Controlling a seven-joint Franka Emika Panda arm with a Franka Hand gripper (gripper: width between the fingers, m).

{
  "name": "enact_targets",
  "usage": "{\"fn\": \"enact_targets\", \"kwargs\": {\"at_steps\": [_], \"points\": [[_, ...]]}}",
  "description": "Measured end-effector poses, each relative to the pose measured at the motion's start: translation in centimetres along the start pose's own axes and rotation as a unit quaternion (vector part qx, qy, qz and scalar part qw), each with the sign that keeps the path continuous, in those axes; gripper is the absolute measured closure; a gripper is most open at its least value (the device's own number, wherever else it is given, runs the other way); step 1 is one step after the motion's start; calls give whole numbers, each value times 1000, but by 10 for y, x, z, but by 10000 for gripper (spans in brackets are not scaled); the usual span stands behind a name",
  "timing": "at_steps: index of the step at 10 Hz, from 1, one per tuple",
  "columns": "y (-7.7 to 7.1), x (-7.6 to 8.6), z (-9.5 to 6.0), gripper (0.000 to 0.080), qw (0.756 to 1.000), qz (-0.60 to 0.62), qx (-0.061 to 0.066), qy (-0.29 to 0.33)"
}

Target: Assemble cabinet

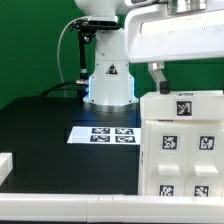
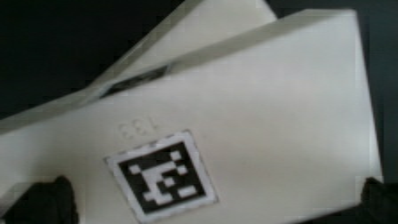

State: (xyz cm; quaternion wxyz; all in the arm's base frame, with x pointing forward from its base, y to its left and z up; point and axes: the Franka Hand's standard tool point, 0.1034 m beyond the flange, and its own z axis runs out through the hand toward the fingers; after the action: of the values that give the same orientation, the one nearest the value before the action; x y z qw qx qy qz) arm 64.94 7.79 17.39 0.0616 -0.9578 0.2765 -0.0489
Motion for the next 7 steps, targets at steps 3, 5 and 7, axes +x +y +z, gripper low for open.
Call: {"fn": "enact_targets", "kwargs": {"at_steps": [3, 5, 7], "points": [[2, 4, -1, 2, 994, -106, -2, 10], [3, 5, -1, 2, 985, -171, -9, 11], [-4, 0, -10, 2, 944, -328, -43, -8]]}}
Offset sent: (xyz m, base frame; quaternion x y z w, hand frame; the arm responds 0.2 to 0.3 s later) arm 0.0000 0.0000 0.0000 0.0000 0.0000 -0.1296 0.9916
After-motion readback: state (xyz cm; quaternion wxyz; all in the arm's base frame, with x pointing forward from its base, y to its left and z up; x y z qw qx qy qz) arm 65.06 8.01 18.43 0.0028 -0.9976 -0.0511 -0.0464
